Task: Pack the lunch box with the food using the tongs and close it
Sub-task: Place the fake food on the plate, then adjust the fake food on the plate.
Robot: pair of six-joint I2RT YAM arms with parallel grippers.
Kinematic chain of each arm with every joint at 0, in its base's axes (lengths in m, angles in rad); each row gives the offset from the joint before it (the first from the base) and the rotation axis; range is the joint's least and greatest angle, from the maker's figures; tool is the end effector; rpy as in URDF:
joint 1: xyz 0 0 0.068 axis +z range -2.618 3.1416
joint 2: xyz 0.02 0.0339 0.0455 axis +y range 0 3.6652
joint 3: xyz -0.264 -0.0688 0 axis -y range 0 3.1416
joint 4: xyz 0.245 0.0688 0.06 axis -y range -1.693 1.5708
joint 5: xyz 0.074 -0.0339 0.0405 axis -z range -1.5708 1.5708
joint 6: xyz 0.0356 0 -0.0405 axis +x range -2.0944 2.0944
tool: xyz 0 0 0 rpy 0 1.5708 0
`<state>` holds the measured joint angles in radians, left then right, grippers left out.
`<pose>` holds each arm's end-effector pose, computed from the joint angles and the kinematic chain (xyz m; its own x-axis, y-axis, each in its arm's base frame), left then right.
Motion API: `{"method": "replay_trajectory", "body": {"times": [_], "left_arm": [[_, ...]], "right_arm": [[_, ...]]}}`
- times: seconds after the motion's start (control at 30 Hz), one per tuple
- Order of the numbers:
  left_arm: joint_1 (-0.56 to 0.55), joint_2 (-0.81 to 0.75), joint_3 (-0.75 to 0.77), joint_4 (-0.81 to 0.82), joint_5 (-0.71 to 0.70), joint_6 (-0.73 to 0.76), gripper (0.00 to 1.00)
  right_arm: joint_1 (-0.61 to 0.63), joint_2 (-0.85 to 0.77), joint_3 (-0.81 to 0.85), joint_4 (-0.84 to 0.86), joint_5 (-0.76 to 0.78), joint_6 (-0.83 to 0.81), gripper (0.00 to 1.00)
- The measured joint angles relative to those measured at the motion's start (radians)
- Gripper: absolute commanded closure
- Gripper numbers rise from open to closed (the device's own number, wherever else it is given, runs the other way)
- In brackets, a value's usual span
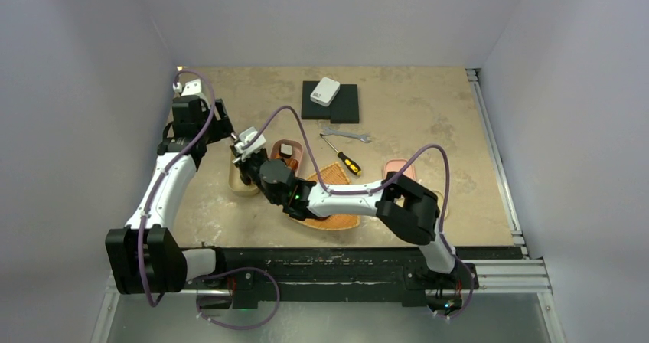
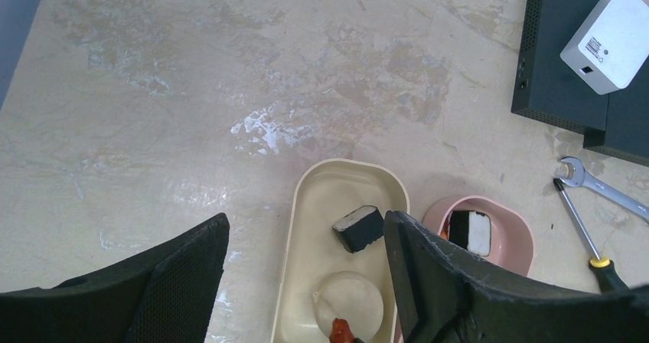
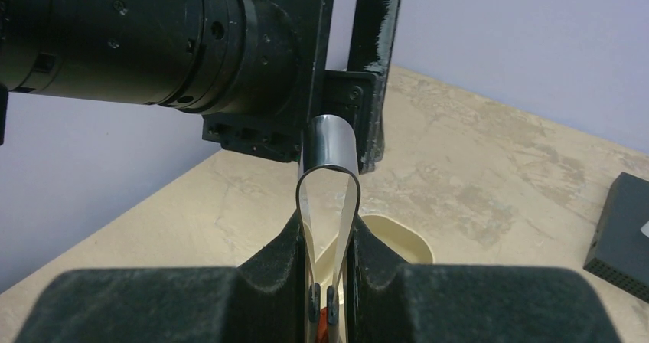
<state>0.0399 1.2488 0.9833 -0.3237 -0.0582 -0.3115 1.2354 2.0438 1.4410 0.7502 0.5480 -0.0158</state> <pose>0.2794 0.0132 0.2967 -0.5015 -0.3262 -0.8013 -0.2541 0.9409 -0.2240 0.1753 0.4465 0.2744 0.0584 0.1265 -0.9902 -0.6355 0.7697 0.0609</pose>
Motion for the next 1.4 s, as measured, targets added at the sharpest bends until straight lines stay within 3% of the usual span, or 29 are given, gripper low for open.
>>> {"method": "replay_trajectory", "body": {"times": [0.17, 0.4, 0.53, 1.03, 1.4], "left_arm": [[0.000, -0.004, 0.000, 0.000, 0.013, -0.001, 0.27], [0.000, -0.005, 0.000, 0.000, 0.025, -0.002, 0.27], [0.000, -0.005, 0.000, 0.000, 0.029, -0.002, 0.27], [0.000, -0.005, 0.000, 0.000, 0.031, -0.002, 0.27], [0.000, -0.005, 0.000, 0.000, 0.023, -0.002, 0.27]], "right_arm": [[0.000, 0.055, 0.058, -0.003, -0.010, -0.011, 1.00], [0.000, 0.098, 0.114, -0.014, -0.017, -0.010, 0.77], [0.000, 0.099, 0.119, -0.025, -0.017, -0.011, 0.69], [0.002, 0.085, 0.111, -0.022, -0.017, -0.011, 0.77], [0.025, -0.211, -0.118, -0.024, 0.011, -0.014, 0.80]]}}
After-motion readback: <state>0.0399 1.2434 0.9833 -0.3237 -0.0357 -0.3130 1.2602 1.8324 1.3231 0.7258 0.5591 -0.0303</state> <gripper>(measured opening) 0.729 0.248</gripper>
